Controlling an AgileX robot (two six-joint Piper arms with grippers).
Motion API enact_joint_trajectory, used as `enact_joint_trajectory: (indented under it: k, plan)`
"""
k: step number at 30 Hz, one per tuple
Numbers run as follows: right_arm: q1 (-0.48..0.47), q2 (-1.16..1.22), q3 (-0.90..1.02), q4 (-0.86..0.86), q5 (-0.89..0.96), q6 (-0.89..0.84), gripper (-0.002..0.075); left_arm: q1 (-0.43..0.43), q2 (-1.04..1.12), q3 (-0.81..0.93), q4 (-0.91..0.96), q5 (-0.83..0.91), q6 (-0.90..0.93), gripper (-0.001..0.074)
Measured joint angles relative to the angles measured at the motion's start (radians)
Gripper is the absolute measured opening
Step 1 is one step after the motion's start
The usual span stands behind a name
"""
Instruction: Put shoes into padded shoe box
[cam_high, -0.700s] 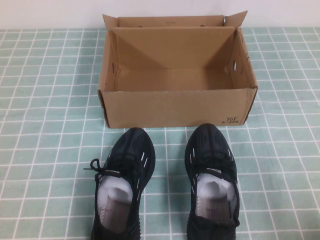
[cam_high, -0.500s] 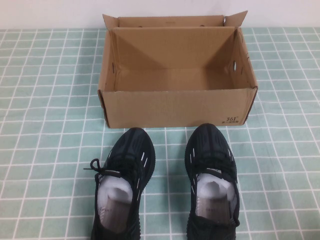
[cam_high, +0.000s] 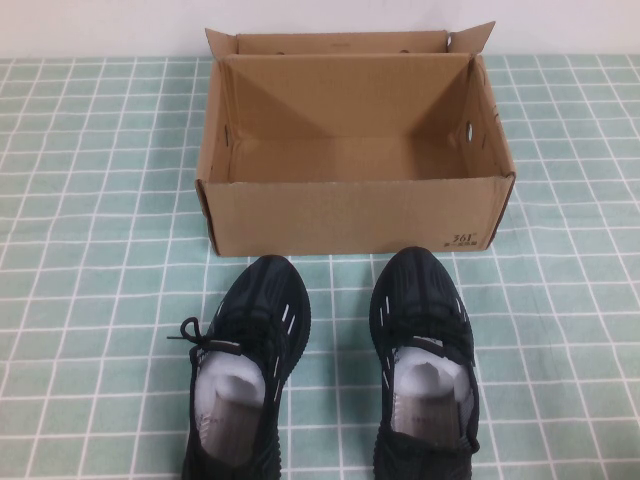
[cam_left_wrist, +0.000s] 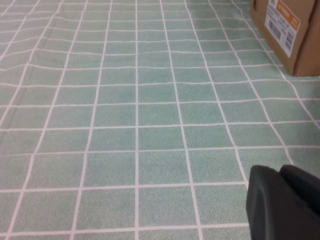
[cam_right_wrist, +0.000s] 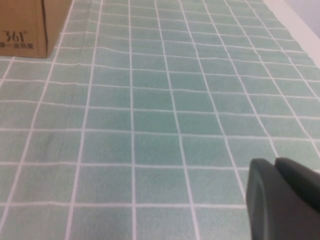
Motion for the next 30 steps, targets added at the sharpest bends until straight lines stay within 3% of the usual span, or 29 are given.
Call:
enact_joint_trajectory:
  k: [5,15,21,25,30]
  plan:
    - [0.0,0.0,0.0,0.0,-0.105,0.0,-0.0008,0.0,0.0,0.0,0.0,0.0,0.0,0.0004]
    - [0.0,0.0,0.0,0.0,-0.667,0.002,-0.0008,0.0,0.0,0.0,0.0,0.0,0.0,0.0004]
    - [0.0,0.0,0.0,0.004,-0.745,0.008,-0.0008,0.0,0.0,0.0,0.0,0.0,0.0,0.0004]
    - [0.0,0.0,0.0,0.042,-0.821,0.092,-0.0008,0.0,0.0,0.0,0.0,0.0,0.0,0.0004]
    - [0.0,0.0,0.0,0.137,-1.109,0.22,-0.0008,0.0,0.0,0.0,0.0,0.0,0.0,0.0004]
